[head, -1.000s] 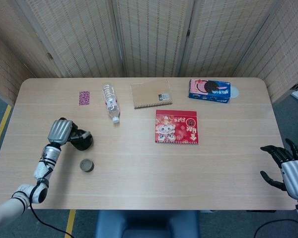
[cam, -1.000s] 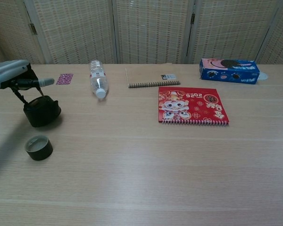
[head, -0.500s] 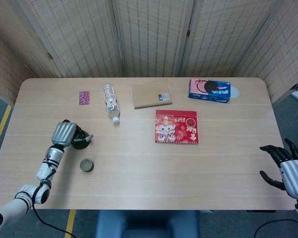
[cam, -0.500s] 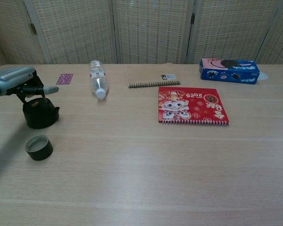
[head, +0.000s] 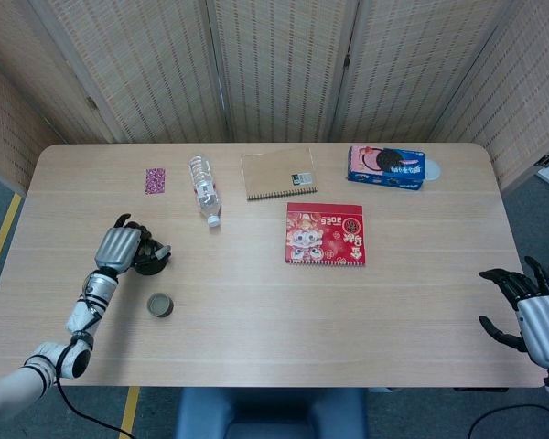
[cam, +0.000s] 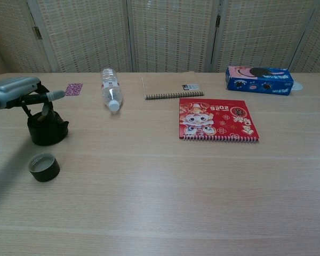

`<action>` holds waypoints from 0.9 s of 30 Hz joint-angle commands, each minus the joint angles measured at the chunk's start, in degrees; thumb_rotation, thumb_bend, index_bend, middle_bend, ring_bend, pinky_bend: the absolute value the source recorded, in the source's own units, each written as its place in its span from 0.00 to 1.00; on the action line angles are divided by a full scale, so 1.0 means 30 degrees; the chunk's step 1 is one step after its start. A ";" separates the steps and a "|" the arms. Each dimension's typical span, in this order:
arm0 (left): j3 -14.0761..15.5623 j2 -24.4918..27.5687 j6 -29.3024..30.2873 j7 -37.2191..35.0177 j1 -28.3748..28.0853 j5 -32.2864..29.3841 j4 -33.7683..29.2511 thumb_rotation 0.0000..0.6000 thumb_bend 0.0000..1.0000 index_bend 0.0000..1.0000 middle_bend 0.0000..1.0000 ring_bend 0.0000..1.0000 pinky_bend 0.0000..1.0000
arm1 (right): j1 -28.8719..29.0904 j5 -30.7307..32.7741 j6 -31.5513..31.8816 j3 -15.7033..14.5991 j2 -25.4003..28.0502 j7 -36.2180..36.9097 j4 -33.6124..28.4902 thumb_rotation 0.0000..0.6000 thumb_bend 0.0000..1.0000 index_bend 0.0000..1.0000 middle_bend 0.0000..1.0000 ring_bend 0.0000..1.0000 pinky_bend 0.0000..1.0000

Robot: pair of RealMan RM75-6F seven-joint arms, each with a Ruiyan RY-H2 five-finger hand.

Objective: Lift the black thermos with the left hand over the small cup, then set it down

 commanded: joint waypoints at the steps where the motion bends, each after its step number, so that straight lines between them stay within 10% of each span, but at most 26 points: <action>1: -0.0124 0.0134 -0.0136 0.0254 0.0016 -0.0260 -0.0211 0.00 0.17 0.28 0.33 0.18 0.04 | -0.0012 -0.0030 0.0042 0.0001 0.0017 0.0003 -0.0023 1.00 0.27 0.23 0.29 0.27 0.04; 19: -0.1351 0.1480 0.1758 0.1221 0.1268 -0.2125 -0.3084 0.04 0.18 0.16 0.26 0.12 0.01 | -0.0085 -0.0122 -0.0018 -0.0132 0.0336 -0.0261 -0.0293 1.00 0.27 0.23 0.29 0.27 0.04; 24: -0.1558 0.3214 0.3104 0.0907 0.2433 -0.2343 -0.6227 0.86 0.28 0.22 0.26 0.13 0.03 | 0.0137 -0.0245 -0.0529 -0.0279 0.0487 -0.0153 -0.0357 1.00 0.27 0.23 0.29 0.27 0.04; 27: -0.1217 0.4168 0.4470 0.2142 0.3263 -0.2210 -0.7834 1.00 0.33 0.25 0.26 0.15 0.04 | 0.0317 -0.0457 -0.0677 -0.0305 0.0419 0.0117 -0.0212 1.00 0.27 0.23 0.29 0.27 0.04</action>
